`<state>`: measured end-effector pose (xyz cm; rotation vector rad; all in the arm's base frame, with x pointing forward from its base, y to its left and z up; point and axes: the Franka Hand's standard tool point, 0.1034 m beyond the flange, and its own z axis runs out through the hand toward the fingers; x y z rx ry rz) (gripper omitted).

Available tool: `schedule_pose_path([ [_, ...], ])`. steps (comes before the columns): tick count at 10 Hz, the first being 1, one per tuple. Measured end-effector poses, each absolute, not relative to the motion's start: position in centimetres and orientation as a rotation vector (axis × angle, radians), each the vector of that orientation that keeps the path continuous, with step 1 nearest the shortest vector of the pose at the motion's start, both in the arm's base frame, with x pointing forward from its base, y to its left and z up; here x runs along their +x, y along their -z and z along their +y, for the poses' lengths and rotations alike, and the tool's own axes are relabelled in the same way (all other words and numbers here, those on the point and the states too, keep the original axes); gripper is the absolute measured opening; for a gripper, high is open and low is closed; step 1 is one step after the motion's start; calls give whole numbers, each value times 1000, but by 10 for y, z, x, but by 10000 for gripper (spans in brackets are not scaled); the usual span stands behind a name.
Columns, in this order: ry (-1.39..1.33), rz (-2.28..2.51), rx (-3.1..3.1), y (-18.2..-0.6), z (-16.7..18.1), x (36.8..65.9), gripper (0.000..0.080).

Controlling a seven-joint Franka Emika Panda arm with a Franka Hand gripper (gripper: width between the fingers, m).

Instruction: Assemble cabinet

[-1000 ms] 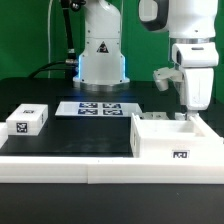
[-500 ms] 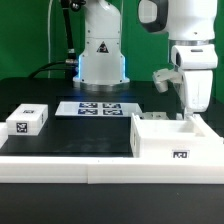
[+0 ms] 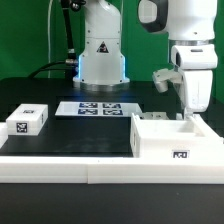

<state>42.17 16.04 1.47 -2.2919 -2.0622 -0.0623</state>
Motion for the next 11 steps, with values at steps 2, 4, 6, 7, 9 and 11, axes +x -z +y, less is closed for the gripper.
schedule_pose_path([
  [2,62,-2063,-2300,-21,157,424,65],
  [4,57,-2077,-2316,-40,151,427,67],
  [6,61,-2101,-2316,-53,136,431,67],
  [7,57,-2104,-2323,-56,119,433,67],
  [9,56,-2070,-2360,-59,102,433,67],
  [11,56,-2049,-2381,-62,99,431,67],
])
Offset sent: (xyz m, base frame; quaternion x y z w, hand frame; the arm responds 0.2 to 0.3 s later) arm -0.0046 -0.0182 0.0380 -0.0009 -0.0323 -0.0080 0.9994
